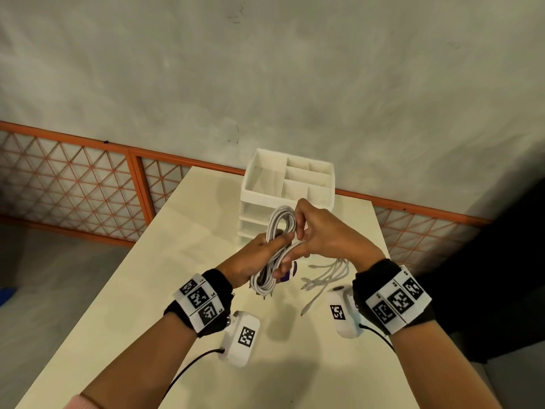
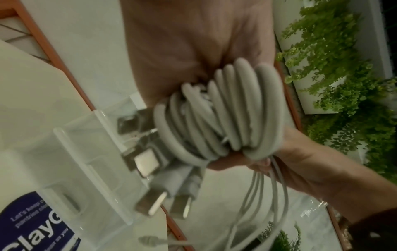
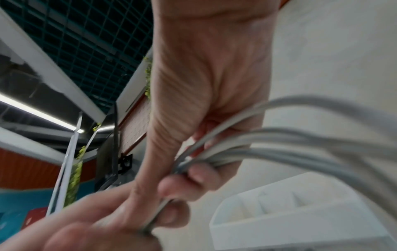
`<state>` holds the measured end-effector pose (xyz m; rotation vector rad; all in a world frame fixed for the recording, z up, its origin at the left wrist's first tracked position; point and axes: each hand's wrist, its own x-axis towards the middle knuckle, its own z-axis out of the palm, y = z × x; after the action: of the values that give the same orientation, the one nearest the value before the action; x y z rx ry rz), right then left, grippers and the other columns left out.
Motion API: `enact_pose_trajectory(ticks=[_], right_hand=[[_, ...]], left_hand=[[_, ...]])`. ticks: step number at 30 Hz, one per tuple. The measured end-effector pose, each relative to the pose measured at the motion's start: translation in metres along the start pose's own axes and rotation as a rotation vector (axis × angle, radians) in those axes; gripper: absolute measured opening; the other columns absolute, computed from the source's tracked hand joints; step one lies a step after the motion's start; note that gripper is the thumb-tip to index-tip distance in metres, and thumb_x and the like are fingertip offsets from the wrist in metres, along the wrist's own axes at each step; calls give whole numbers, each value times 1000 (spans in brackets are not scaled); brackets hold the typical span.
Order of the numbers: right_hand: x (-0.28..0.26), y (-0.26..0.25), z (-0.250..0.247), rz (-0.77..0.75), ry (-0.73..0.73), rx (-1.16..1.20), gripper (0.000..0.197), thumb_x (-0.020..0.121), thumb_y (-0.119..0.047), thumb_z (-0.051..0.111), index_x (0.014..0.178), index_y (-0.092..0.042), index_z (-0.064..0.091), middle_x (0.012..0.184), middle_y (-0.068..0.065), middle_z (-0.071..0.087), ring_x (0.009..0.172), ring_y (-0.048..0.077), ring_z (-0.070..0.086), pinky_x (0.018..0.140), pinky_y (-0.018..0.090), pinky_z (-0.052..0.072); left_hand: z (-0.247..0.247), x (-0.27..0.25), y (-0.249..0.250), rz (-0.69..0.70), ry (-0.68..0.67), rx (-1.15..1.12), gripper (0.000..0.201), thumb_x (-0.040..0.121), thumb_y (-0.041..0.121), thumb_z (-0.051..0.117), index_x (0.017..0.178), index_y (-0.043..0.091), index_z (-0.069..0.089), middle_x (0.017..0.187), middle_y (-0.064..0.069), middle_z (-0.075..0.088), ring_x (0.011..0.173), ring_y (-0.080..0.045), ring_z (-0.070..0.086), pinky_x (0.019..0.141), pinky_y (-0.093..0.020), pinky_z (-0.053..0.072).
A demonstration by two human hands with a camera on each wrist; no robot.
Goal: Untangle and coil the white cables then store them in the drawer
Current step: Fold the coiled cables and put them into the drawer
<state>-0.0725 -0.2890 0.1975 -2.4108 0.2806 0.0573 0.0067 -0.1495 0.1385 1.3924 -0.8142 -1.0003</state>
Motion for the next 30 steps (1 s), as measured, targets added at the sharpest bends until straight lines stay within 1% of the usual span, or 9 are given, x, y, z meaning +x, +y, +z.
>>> enact_pose_trajectory(ticks=[4, 9, 13, 17, 21, 23, 25, 28, 30], right_hand=[[-6, 18, -16, 74, -85, 129, 50, 63, -23, 87, 89, -16, 45, 79, 4, 62, 53, 10, 59, 52, 27, 45], [-13, 29, -22, 110, -316, -9, 18, 80, -39, 71, 75, -23, 65, 49, -15, 51, 45, -1, 43, 54, 19, 32], [-15, 18, -17, 49, -220, -72, 42, 91, -49, 49, 77, -13, 65, 46, -14, 46, 47, 1, 41, 56, 18, 32], [-17, 10, -16, -58, -181, -55, 36, 93, -41, 53, 69, -17, 66, 55, -14, 56, 55, 1, 46, 64, 20, 37], [-15, 3, -11, -111, -180, -33, 29, 92, -35, 56, 72, -18, 68, 68, -12, 67, 66, 0, 58, 76, 28, 47], [-13, 3, -11, -116, -103, -19, 30, 91, -36, 57, 71, -17, 68, 65, -8, 66, 63, 1, 56, 69, 22, 45], [-11, 6, -13, -94, -30, 8, 28, 90, -32, 60, 70, -13, 67, 57, -10, 59, 56, -2, 51, 62, 12, 38], [-7, 14, -11, 6, 92, 155, 14, 85, -19, 68, 85, -7, 61, 48, -8, 53, 44, 1, 44, 51, 10, 35], [-5, 17, -7, 55, 162, 248, 21, 80, -12, 68, 92, -11, 51, 43, -6, 52, 38, 4, 43, 43, 11, 35]], left_hand=[[-9, -4, -3, -44, -57, -23, 33, 97, 35, 46, 69, 16, 45, 50, 1, 35, 44, -15, 30, 48, -21, 35], [-9, -6, -14, -87, -45, -7, 37, 94, 44, 46, 63, 23, 47, 51, 3, 31, 43, -13, 29, 47, -20, 37], [1, -5, -18, -166, 11, 34, 57, 89, 66, 28, 70, 17, 50, 49, 3, 38, 43, -12, 35, 49, -22, 41], [4, 1, -17, -205, 21, 44, 77, 83, 76, 16, 78, 9, 52, 53, -4, 41, 43, -16, 37, 51, -23, 40], [13, 2, -16, -193, 25, 20, 59, 98, 52, 20, 72, 11, 52, 43, 2, 43, 34, -10, 37, 45, -23, 35], [19, 2, -14, -194, -7, 2, 52, 100, 46, 18, 70, 11, 42, 39, 7, 41, 32, -7, 35, 46, -24, 31], [21, 1, -12, -210, -18, -3, 71, 91, 64, 3, 70, 11, 45, 40, 5, 40, 34, -9, 32, 43, -22, 30], [22, 0, -11, -228, -58, 40, 85, 77, 76, -10, 71, 10, 44, 44, 1, 38, 36, -12, 30, 43, -22, 28], [26, -3, -11, -226, -52, 114, 82, 78, 75, -9, 71, 14, 47, 49, -3, 37, 37, -12, 31, 44, -21, 30]])
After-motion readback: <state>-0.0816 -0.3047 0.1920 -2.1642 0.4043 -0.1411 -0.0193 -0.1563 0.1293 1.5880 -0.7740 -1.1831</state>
